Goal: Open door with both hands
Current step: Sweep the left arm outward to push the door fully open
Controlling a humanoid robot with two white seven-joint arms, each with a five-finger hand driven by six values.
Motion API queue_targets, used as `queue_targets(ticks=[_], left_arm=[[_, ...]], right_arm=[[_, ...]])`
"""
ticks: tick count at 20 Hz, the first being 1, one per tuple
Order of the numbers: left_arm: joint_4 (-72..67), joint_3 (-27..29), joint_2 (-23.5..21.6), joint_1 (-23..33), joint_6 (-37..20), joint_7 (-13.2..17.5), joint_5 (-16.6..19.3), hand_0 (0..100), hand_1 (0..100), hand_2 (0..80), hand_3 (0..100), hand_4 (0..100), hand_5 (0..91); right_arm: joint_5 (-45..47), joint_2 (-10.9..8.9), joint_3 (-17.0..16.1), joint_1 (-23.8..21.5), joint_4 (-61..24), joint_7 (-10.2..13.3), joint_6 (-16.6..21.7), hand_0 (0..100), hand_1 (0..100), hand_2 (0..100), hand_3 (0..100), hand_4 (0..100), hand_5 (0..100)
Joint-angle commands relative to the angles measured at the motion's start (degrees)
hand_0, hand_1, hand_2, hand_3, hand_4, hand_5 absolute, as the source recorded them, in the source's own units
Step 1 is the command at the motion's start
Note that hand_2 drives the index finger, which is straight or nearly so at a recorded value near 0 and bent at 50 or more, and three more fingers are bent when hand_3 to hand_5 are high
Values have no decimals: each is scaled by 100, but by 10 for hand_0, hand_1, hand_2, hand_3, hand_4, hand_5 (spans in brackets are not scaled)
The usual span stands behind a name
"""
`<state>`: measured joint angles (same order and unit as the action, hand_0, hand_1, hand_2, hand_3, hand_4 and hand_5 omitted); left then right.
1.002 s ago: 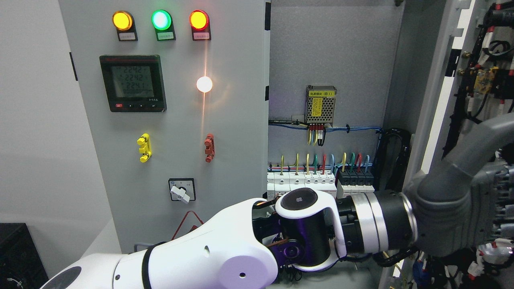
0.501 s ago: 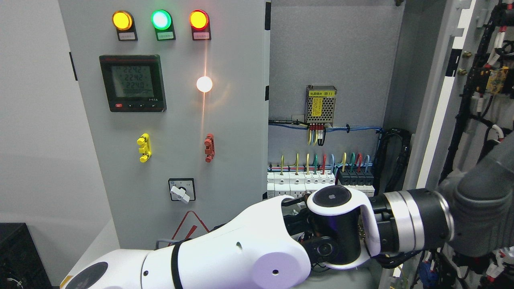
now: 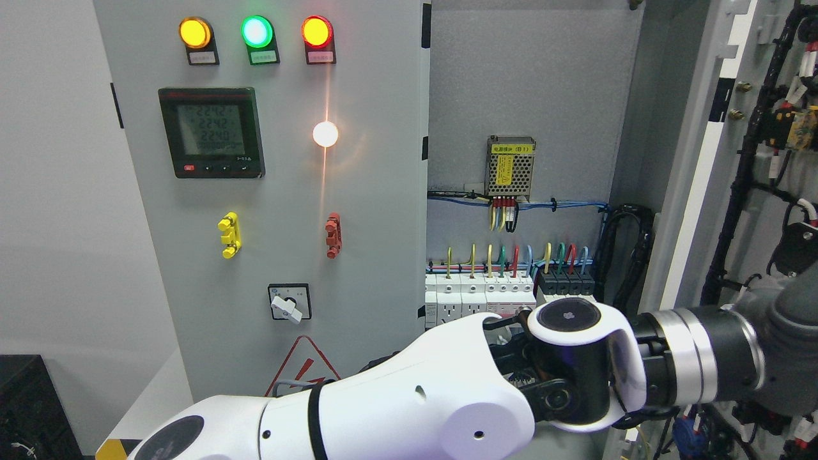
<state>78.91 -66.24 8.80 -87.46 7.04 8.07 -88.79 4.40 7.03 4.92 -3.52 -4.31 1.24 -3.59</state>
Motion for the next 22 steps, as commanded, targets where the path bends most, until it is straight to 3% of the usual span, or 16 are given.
queue_targets(ticks=[1, 13, 22], left_arm=[[-253, -64, 219, -60, -1, 2, -7, 0, 0, 0, 0, 0, 0], [-236, -21, 122, -78, 105, 2, -7, 0, 0, 0, 0, 0, 0], [352, 6, -712, 27, 114, 2, -42, 0, 0, 0, 0, 0, 0]], right_arm=[[0, 0, 0, 0, 0, -1, -1, 0, 0, 0, 0, 0, 0], [-1, 0, 0, 0, 0, -1, -1, 0, 0, 0, 0, 0, 0], [-1, 0, 0, 0, 0, -1, -1, 0, 0, 0, 0, 0, 0]])
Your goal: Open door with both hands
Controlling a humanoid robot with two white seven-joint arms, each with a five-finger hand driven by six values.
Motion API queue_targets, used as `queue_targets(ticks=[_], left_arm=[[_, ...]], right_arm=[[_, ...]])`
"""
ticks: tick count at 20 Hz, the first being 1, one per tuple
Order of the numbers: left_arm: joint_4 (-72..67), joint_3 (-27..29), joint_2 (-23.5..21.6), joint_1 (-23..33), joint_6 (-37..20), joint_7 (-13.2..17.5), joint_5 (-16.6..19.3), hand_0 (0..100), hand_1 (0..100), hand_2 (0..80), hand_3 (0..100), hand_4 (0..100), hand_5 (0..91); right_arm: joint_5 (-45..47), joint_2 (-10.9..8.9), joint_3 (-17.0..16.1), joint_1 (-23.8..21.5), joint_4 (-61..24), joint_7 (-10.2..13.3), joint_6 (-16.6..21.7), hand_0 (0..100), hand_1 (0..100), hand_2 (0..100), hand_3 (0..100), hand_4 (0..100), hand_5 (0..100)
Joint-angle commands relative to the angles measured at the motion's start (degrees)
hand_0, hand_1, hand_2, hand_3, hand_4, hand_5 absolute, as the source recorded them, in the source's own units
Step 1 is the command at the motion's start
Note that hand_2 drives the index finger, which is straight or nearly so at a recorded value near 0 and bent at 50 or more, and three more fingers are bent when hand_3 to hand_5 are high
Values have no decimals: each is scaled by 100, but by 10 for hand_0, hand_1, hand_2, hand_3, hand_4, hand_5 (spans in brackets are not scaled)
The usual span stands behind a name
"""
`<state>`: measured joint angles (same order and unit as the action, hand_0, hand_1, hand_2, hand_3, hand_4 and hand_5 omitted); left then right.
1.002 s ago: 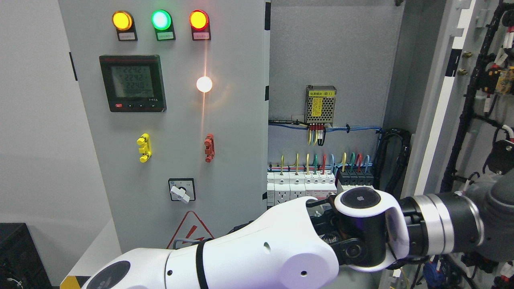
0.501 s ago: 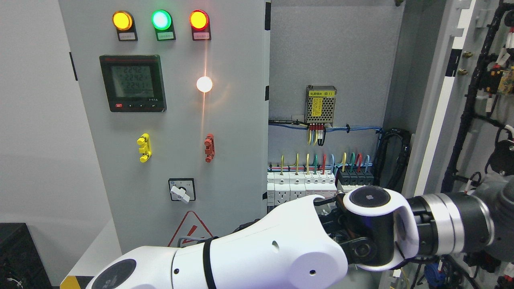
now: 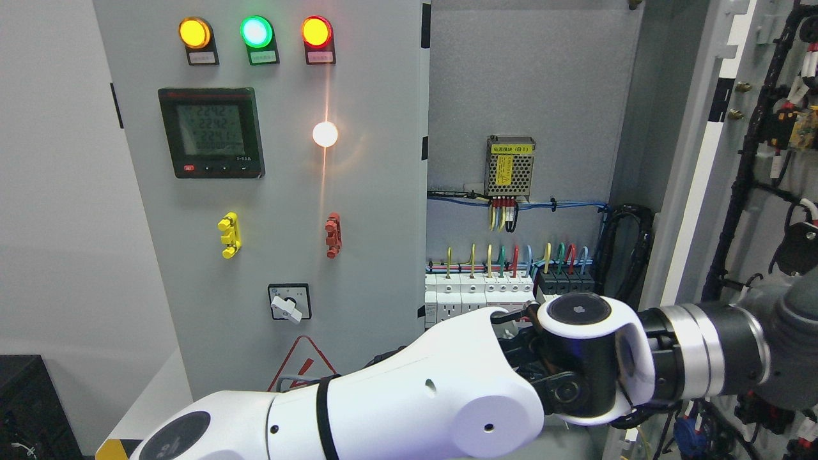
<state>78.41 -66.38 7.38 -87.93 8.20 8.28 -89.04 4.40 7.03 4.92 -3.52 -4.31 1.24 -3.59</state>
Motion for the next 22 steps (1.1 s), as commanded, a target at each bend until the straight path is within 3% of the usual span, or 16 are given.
queue_targets(ticks=[1, 13, 22], left_arm=[[507, 20, -684, 118, -3, -19, -17, 0, 0, 0, 0, 0, 0], [2159, 3, -2801, 1171, -3, -19, -17, 0, 0, 0, 0, 0, 0], [2758, -41, -4384, 2946, -3, -19, 18, 0, 0, 0, 0, 0, 0]], right_arm=[[-1, 0, 0, 0, 1, -1, -1, 0, 0, 0, 0, 0, 0], [-1, 0, 0, 0, 1, -1, -1, 0, 0, 0, 0, 0, 0], [0, 0, 0, 0, 1, -1, -1, 0, 0, 0, 0, 0, 0]])
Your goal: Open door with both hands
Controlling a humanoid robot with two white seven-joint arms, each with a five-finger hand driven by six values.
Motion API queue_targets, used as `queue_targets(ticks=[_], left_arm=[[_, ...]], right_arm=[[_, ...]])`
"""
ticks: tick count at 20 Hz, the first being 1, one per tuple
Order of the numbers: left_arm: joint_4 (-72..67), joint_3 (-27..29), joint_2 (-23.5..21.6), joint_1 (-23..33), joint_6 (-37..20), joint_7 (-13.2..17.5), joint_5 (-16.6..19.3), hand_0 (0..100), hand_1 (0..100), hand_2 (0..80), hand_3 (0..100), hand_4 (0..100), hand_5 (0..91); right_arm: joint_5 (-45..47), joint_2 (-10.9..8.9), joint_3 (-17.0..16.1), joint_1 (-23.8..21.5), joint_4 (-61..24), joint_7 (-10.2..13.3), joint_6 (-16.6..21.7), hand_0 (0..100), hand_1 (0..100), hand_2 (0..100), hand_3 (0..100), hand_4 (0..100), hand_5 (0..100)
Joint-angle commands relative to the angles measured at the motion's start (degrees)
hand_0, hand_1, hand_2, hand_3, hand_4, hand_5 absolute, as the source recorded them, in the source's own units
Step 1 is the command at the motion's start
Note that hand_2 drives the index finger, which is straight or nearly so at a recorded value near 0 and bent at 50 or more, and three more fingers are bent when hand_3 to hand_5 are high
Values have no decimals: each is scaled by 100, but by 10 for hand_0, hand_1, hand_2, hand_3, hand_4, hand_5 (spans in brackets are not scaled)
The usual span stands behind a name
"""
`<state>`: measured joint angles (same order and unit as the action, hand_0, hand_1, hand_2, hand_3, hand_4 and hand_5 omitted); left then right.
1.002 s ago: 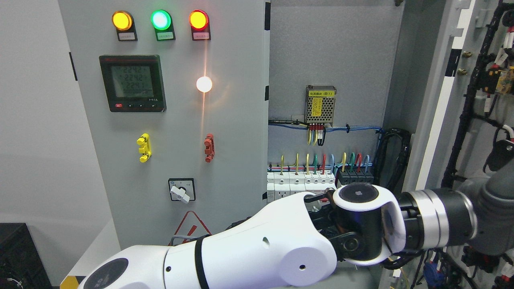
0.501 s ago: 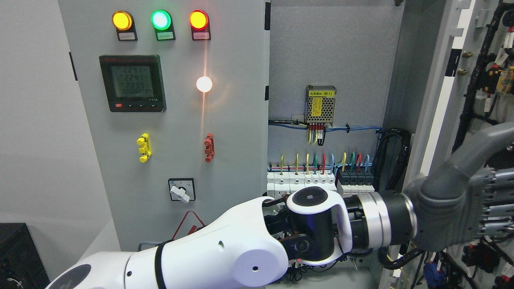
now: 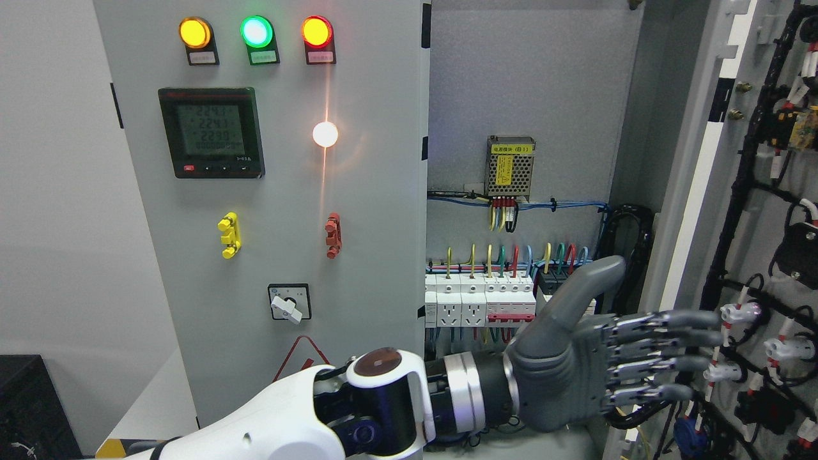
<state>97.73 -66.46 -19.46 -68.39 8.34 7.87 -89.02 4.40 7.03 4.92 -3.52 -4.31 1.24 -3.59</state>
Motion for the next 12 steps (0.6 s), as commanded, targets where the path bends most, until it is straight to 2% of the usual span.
queue_targets(ticks=[1, 4, 5, 9, 12], left_arm=[[827, -43, -1849, 1186, -17, 21, 16, 0, 0, 0, 0, 0, 0], [809, -43, -2219, 1897, -25, 21, 42, 0, 0, 0, 0, 0, 0], [792, -34, -2315, 2161, -34, 21, 173, 0, 0, 0, 0, 0, 0], [739, 80, -2545, 3575, -104, 30, 1279, 0, 0, 0, 0, 0, 0], [485, 465, -2536, 4559, -113, 30, 1720, 0, 0, 0, 0, 0, 0]], right_arm=[[-1, 0, 0, 0, 0, -1, -1, 0, 0, 0, 0, 0, 0], [-1, 0, 0, 0, 0, -1, -1, 0, 0, 0, 0, 0, 0], [-1, 0, 0, 0, 0, -1, -1, 0, 0, 0, 0, 0, 0], [-1, 0, 0, 0, 0, -1, -1, 0, 0, 0, 0, 0, 0], [-1, 0, 0, 0, 0, -1, -1, 0, 0, 0, 0, 0, 0]])
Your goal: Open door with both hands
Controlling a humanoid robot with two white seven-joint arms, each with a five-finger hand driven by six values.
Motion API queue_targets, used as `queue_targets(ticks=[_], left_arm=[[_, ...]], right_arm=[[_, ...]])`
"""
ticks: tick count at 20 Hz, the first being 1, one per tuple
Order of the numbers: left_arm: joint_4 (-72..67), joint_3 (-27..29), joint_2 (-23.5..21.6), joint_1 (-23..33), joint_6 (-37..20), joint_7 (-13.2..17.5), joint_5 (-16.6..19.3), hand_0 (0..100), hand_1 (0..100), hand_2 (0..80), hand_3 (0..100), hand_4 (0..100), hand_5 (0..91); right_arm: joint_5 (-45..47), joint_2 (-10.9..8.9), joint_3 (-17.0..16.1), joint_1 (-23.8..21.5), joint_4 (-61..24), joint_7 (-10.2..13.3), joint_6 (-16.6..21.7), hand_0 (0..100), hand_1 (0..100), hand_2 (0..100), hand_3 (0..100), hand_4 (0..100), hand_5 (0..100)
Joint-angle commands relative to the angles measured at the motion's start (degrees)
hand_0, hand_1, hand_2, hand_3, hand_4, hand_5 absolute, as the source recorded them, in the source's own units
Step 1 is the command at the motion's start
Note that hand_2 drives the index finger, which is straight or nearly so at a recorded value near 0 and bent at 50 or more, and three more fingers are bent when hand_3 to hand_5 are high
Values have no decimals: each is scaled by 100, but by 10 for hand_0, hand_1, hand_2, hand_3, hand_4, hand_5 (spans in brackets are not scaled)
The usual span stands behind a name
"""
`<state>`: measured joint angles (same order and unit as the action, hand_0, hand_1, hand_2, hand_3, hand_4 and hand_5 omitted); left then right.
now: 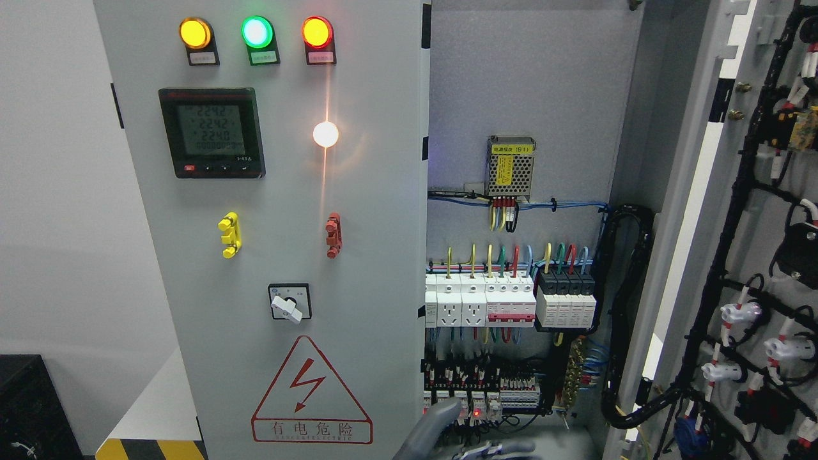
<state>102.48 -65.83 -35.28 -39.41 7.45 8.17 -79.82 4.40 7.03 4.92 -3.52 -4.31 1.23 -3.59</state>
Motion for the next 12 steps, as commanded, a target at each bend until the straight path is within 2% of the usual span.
queue_targets(ticks=[1, 3, 5, 7, 9, 12], left_arm=[[-105, 613, -937, 1951, -16, 0, 914, 0, 0, 0, 0, 0, 0], [-429, 1114, -875, 2628, -16, 0, 1134, 0, 0, 0, 0, 0, 0], [-903, 1667, -858, 3313, -24, 0, 1188, 0, 0, 0, 0, 0, 0], [-1439, 2125, -604, 3824, -24, 0, 1301, 0, 0, 0, 0, 0, 0], [-2097, 2468, -375, 4124, -16, 35, 1477, 0, 0, 0, 0, 0, 0], [-3240, 2654, 37, 4345, -24, 53, 1504, 0, 0, 0, 0, 0, 0]], right_arm=[[-1, 0, 0, 0, 0, 0, -1, 0, 0, 0, 0, 0, 0], [-1, 0, 0, 0, 0, 0, -1, 0, 0, 0, 0, 0, 0], [-1, 0, 0, 0, 0, 0, -1, 0, 0, 0, 0, 0, 0], [-1, 0, 0, 0, 0, 0, -1, 0, 0, 0, 0, 0, 0], [-1, 0, 0, 0, 0, 0, -1, 0, 0, 0, 0, 0, 0], [-1, 0, 0, 0, 0, 0, -1, 0, 0, 0, 0, 0, 0]])
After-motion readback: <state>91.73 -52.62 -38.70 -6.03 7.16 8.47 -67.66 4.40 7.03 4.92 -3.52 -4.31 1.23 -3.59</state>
